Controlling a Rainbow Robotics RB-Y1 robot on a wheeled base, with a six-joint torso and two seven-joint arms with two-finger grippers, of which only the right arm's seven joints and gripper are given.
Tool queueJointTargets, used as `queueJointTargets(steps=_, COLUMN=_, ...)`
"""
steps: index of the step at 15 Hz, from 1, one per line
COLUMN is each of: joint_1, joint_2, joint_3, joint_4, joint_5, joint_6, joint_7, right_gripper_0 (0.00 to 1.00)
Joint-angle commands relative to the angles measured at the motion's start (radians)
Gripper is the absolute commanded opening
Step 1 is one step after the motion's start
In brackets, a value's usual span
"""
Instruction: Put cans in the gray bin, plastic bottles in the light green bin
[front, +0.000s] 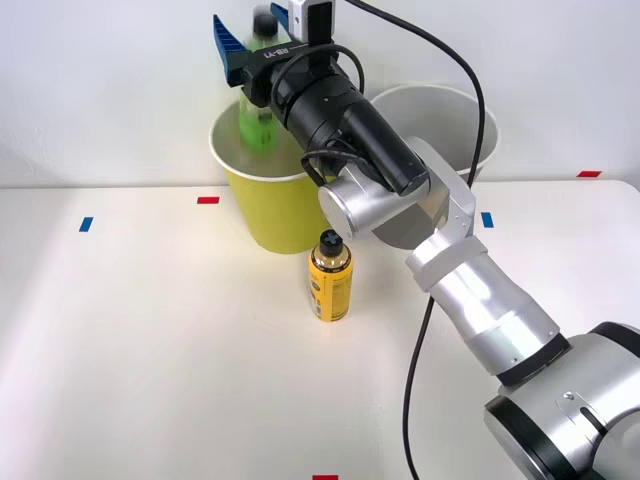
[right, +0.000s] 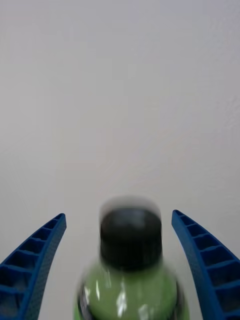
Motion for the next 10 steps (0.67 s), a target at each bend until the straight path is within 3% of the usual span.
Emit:
queueJointTargets(steps=1, joint_1=0.0, joint_2=-0.013, joint_3=0.001, joint_4=0.0, joint_5=0.003, joint_6=0.0, joint_7=0.001, right_gripper_0=1.0)
queueJointTargets(steps=10, joint_1=0.008, joint_2=-0.088, joint_3=-0.03, joint_4=-0.083, joint_5=-0.003, joint_6=0.003, joint_7=-0.022, right_gripper_0=1.0)
